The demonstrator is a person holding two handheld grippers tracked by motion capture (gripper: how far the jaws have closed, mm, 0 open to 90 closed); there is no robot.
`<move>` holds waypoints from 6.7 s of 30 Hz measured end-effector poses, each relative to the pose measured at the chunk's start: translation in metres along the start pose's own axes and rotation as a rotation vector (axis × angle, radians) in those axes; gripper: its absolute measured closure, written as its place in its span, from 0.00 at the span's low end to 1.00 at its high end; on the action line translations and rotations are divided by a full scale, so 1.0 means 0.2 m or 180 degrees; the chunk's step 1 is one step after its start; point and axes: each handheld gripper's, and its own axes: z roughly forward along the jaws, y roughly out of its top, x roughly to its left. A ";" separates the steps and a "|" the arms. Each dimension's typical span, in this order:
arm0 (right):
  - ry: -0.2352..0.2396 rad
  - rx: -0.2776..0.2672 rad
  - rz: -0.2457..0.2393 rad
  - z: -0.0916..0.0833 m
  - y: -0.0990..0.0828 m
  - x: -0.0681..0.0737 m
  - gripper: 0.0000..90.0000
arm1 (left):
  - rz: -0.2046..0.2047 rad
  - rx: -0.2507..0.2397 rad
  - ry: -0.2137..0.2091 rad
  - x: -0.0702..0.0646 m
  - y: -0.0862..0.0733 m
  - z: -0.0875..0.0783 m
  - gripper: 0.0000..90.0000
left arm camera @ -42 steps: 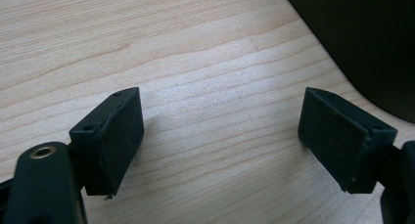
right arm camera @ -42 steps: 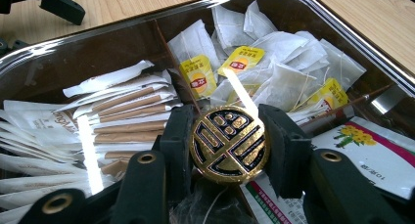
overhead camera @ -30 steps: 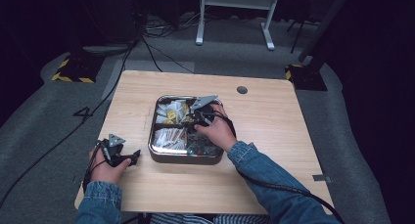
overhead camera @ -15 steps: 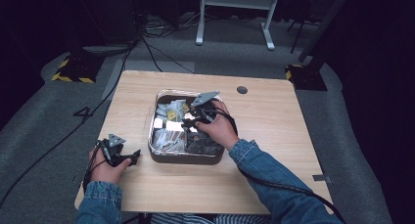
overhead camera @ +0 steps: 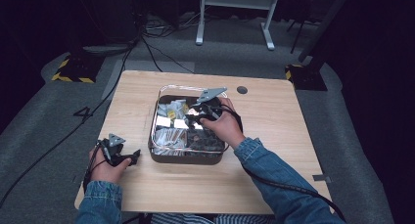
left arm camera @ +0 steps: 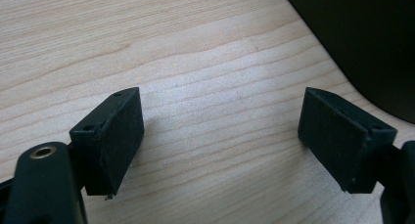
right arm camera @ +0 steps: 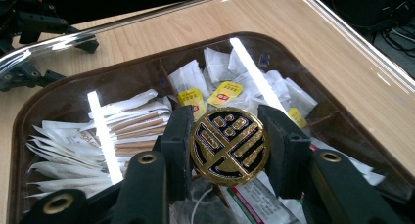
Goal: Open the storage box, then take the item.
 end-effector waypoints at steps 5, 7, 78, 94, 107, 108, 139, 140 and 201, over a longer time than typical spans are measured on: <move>-0.0046 -0.0054 0.0042 -0.07 -0.01 -0.03 0.66 | -0.0001 -0.0018 0.0017 0.00 -0.01 -0.01 0.21; -0.0067 -0.0084 0.0049 -0.11 -0.01 -0.04 0.66 | -0.0029 -0.0032 0.0023 0.00 -0.01 -0.01 0.24; -0.0605 0.0081 0.0604 -0.79 -0.69 -0.48 0.66 | 0.0031 -0.0061 0.0045 0.00 0.04 -0.04 0.34; -0.0760 0.0316 0.0835 -0.75 -0.92 -0.57 0.66 | 0.0022 -0.0096 0.0013 0.00 0.07 -0.01 0.34; -0.0731 0.0446 0.0959 -0.66 -1.01 -0.59 0.66 | 0.0037 -0.0075 0.0015 0.00 0.07 0.00 0.35; -0.0733 0.0453 0.0971 -0.65 -1.02 -0.59 0.66 | 0.0036 -0.0076 0.0014 0.00 0.07 0.00 0.35; -0.0838 0.0200 0.1123 -0.63 -1.01 -0.58 0.46 | 0.0040 -0.0098 0.0010 -0.01 0.08 0.00 0.35; -0.0840 0.0182 0.1120 -0.63 -1.00 -0.57 0.46 | 0.0045 -0.0102 0.0008 -0.01 0.08 0.00 0.35; -0.0828 -0.0124 0.0563 -0.77 -0.67 -0.32 0.53 | 0.0406 -0.0254 -0.0191 -0.43 0.32 0.01 0.77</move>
